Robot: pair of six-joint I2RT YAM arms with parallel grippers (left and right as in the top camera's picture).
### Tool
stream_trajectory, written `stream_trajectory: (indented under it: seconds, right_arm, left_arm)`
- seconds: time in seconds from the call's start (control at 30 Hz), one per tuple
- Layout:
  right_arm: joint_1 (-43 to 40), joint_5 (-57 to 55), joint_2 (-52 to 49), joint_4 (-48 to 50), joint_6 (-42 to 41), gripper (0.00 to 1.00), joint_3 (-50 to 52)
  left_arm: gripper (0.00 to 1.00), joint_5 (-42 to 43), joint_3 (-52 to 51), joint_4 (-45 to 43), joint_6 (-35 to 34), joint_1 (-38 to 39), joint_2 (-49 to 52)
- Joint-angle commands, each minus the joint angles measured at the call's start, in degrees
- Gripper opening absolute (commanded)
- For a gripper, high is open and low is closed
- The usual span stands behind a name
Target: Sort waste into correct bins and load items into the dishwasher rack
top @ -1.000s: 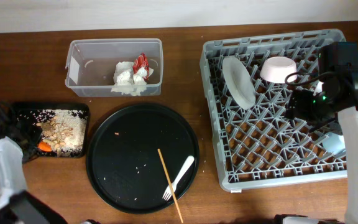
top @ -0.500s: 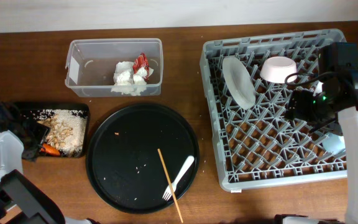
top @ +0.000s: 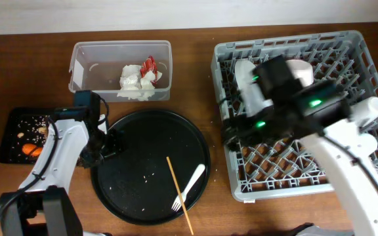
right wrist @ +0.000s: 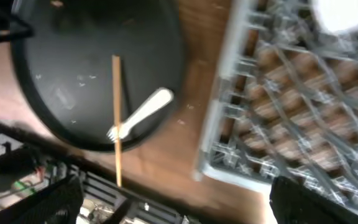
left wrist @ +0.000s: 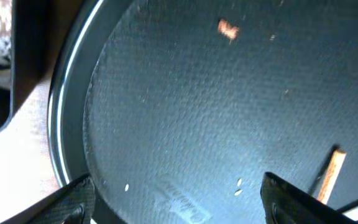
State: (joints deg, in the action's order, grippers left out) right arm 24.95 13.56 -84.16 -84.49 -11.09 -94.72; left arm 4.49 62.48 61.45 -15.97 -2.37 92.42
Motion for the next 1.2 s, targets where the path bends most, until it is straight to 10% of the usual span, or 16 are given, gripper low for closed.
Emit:
stream_trajectory:
  seconds: [0.0, 0.23, 0.57, 0.63, 0.77, 1.17]
  right_arm:
    - [11.1, 0.2, 0.1, 6.4, -6.6, 0.99, 7.3]
    - [28.6, 0.2, -8.0, 34.6, -10.9, 0.84, 26.9]
    - [30.6, -3.9, -27.6, 44.8, -17.9, 0.46, 26.9]
    - [30.6, -3.9, -27.6, 45.0, -18.0, 0.21, 26.9]
    - [29.7, -4.0, -25.4, 43.7, -17.9, 0.04, 25.9]
    - [3.2, -23.3, -6.1, 20.1, -8.6, 0.04, 16.1]
  left_arm:
    - [0.86, -1.3, 0.2, 1.0, 1.1, 0.6, -1.3]
    - [0.87, -1.3, 0.2, 0.9, 1.1, 0.6, -1.3]
    - [0.87, -1.3, 0.2, 0.7, 1.1, 0.6, -1.3]
    - [0.87, -1.3, 0.2, 0.7, 1.1, 0.6, -1.3]
    - [0.91, -1.3, 0.2, 0.8, 1.1, 0.6, -1.3]
    - [0.92, -1.3, 0.2, 0.8, 1.1, 0.6, -1.3]
